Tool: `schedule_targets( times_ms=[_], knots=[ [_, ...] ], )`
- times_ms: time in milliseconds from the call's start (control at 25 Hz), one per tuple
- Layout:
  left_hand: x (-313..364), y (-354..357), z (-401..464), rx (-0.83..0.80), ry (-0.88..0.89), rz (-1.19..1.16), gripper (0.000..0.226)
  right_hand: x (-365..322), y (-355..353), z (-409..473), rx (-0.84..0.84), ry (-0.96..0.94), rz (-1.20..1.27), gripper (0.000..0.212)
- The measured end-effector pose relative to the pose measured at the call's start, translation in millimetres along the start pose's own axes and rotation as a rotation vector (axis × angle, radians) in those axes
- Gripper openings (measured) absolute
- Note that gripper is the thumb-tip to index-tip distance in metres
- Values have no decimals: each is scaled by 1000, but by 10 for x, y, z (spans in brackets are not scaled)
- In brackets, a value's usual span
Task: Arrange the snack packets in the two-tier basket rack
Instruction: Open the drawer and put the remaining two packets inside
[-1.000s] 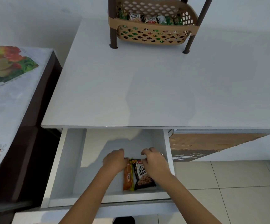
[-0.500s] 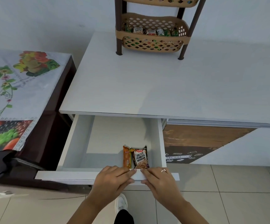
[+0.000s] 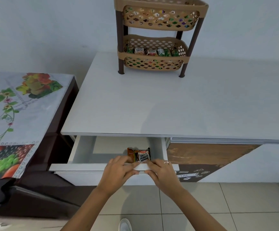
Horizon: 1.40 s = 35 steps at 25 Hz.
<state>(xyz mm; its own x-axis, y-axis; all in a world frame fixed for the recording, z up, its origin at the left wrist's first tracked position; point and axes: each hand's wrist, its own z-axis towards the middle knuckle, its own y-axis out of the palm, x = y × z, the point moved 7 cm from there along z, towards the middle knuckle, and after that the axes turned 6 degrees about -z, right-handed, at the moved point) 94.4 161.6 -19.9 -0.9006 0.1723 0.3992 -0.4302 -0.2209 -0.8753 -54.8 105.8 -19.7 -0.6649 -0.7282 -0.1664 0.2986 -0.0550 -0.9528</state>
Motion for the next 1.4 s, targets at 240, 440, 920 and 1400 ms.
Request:
schedule_targets(
  times_ms=[240,440,920,1400],
  knots=[
    [-312,-79,616,-73,-84,214,82,415,-57,597,-48,120,-215,84],
    [-561,24,945,-200,-113,197,83,714,148,875,-235,135,-247,92],
    [-509,14,1115,-57,-60,226,55,691,49,1035,0,125,-266,61],
    [-868,364,2271,-161,-330,167,68,2068,126,1634,-292,283,-164,78]
  ],
)
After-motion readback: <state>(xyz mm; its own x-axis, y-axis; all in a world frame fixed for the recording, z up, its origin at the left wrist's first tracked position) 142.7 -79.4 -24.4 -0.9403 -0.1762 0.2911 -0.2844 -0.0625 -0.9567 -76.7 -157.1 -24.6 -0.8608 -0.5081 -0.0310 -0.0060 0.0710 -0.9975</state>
